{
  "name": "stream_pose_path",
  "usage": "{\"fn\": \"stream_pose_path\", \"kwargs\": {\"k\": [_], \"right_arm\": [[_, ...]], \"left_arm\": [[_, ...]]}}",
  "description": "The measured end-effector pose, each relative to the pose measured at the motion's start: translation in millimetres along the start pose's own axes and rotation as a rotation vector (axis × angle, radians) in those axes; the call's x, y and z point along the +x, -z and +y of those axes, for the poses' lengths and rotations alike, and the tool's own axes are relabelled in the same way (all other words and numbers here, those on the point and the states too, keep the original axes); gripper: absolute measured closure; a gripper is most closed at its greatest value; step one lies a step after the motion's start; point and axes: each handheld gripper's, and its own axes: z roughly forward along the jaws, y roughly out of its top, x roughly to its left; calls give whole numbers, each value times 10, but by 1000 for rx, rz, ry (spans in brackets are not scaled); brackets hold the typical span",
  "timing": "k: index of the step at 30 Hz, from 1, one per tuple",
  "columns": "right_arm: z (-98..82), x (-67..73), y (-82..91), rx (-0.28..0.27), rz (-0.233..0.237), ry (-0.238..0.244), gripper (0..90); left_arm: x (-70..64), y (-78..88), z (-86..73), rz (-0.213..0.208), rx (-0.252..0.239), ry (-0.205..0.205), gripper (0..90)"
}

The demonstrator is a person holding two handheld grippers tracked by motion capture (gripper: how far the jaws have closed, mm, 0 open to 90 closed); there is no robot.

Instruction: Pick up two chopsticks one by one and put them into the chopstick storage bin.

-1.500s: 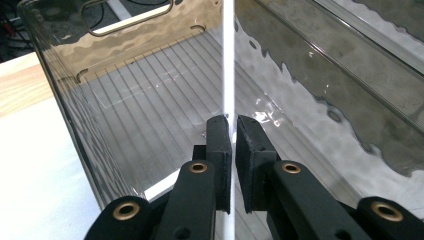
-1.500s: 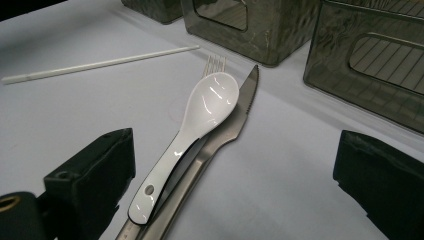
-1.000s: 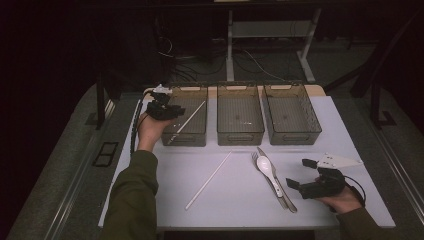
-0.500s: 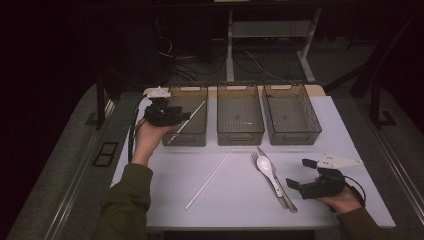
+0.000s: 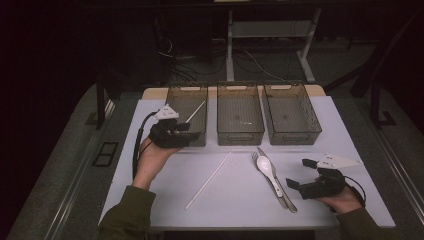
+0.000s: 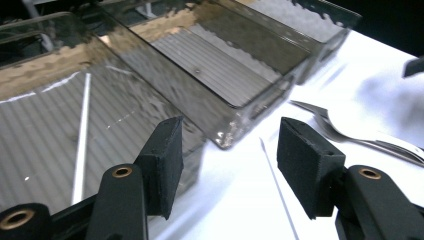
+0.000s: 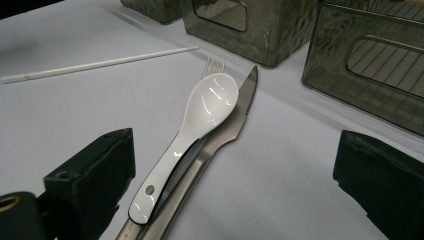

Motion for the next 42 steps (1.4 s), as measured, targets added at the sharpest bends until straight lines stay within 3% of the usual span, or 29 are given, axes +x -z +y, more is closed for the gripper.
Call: {"fn": "stream_pose_path", "kwargs": {"k": [8, 13, 15, 20, 22, 25, 29, 34, 42], "right_arm": [[1, 0, 4, -3, -3, 0, 32], [1, 1, 5, -5, 0, 1, 33], [2, 1, 5, -3, 0, 0, 33], [1, -2, 5, -4, -1, -3, 33], [2, -2, 5, -4, -1, -3, 33], [1, -2, 7, -3, -2, -6, 33], [0, 4, 11, -2, -3, -6, 33], [1, 8, 8, -4, -3, 3, 33], [2, 10, 6, -2, -5, 5, 33]], "left_arm": [[-214, -23, -164, -39, -9, -13, 419], [-350, -51, -324, -53, 24, -30, 433], [-401, -55, -392, -58, 36, -41, 449], [-509, -61, -566, -65, 29, -21, 511], [-544, -82, -619, -64, 47, -36, 536], [-565, -99, -677, -67, 46, -19, 578], [-604, -171, -734, -73, 84, -38, 628], [-635, -261, -776, -95, 127, -32, 676], [-674, -389, -829, -83, 204, -68, 707]]}}
